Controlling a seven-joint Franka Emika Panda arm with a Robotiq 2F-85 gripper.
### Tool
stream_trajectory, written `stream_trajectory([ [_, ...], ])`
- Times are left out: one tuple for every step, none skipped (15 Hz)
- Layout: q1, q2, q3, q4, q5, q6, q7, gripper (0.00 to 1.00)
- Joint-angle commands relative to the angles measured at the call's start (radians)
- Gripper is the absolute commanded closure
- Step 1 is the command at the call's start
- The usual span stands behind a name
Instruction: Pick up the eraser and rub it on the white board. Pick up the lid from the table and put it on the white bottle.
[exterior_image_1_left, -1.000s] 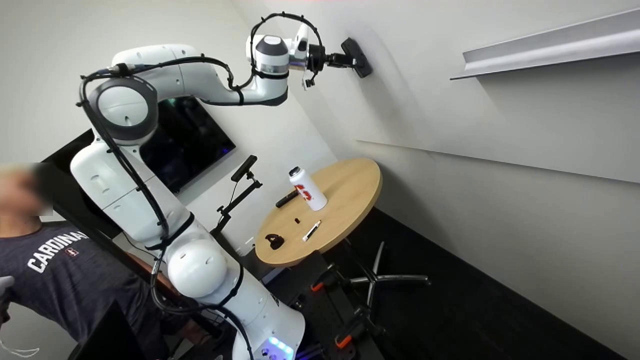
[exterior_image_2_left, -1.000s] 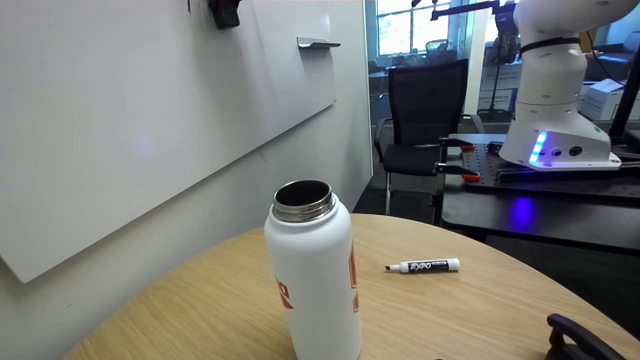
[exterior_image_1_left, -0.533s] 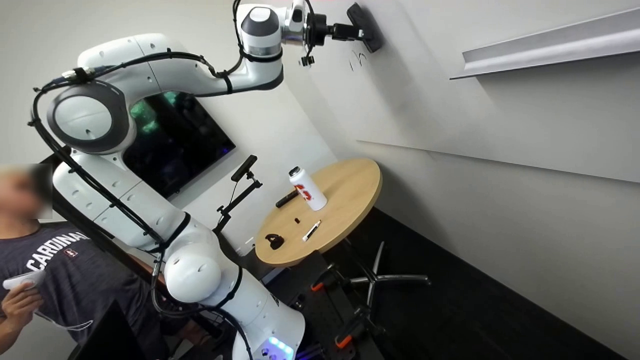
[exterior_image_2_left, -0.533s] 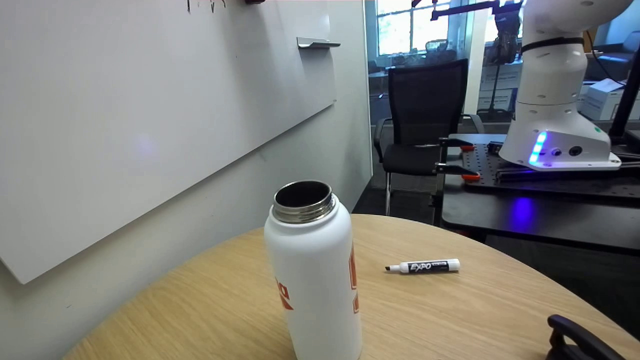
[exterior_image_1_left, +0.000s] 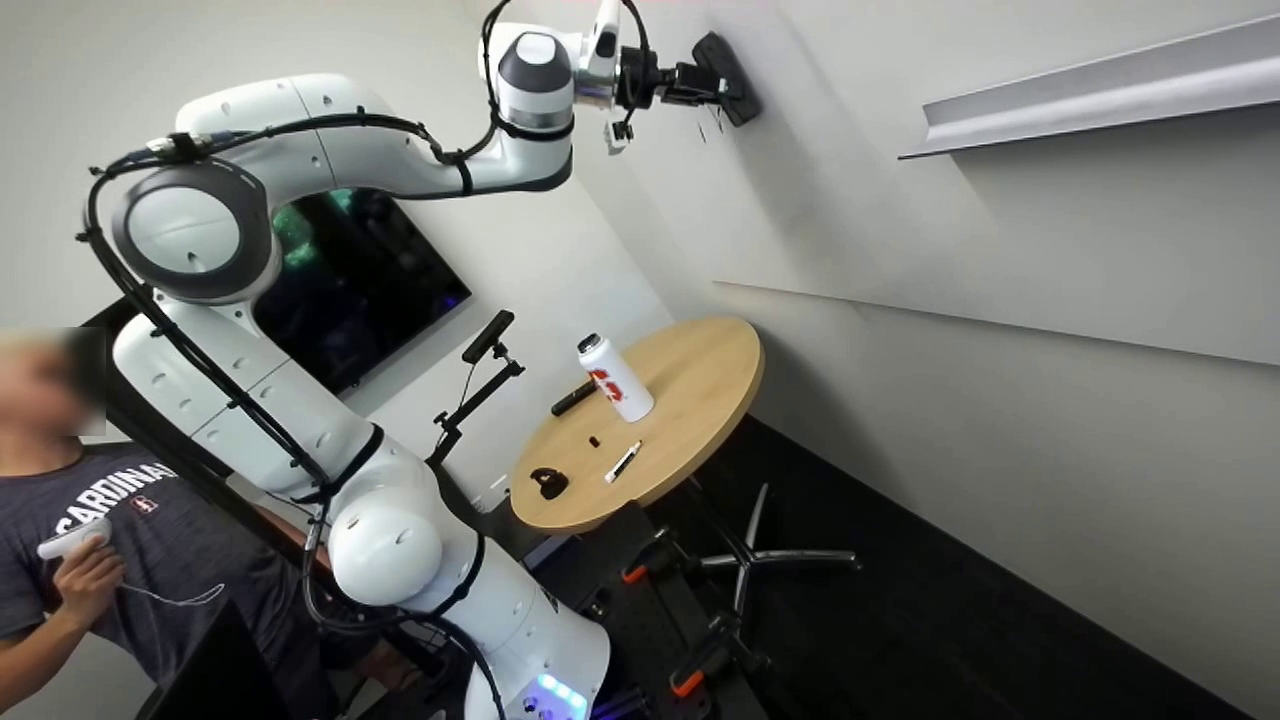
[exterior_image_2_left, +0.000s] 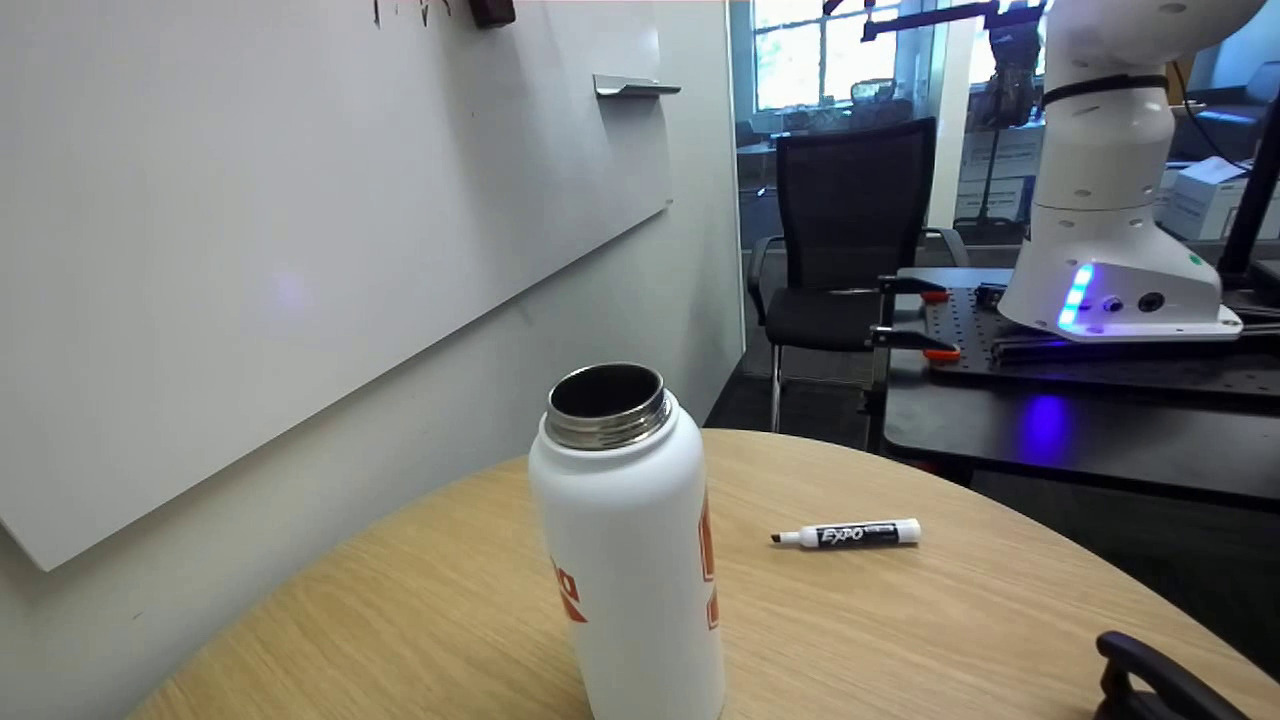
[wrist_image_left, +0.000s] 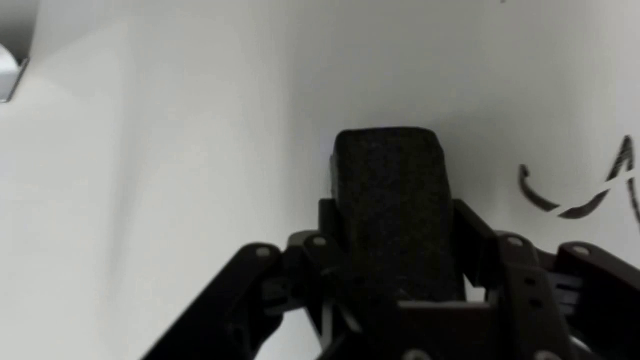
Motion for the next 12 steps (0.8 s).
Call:
stream_trajectory([
  [0.014,0.052,0.04,0.0,0.062,0.128,-0.085,0.69],
  [0.024,0.058,0.055,-0.007,0.078,0.15,-0.11,0.69],
  [0.038,0.069,0.064,-0.011,0.097,0.177,-0.137,0.69],
  [0.051,0.082,0.082,-0.01,0.104,0.192,-0.155,0.69],
  [0.062,0.095,0.097,-0.007,0.121,0.202,-0.182,0.69],
  [0.075,0.113,0.115,-0.001,0.132,0.207,-0.202,0.69],
  [0.086,0.126,0.131,0.006,0.145,0.203,-0.227,0.69],
  [0.098,0.141,0.148,0.012,0.154,0.199,-0.248,0.69],
  [0.109,0.147,0.154,0.023,0.124,0.178,-0.232,0.69],
  [0.117,0.146,0.15,0.033,0.074,0.16,-0.188,0.69],
  [0.122,0.141,0.136,0.04,0.022,0.15,-0.144,0.69],
  [0.112,0.137,0.112,0.047,-0.03,0.149,-0.103,0.69],
])
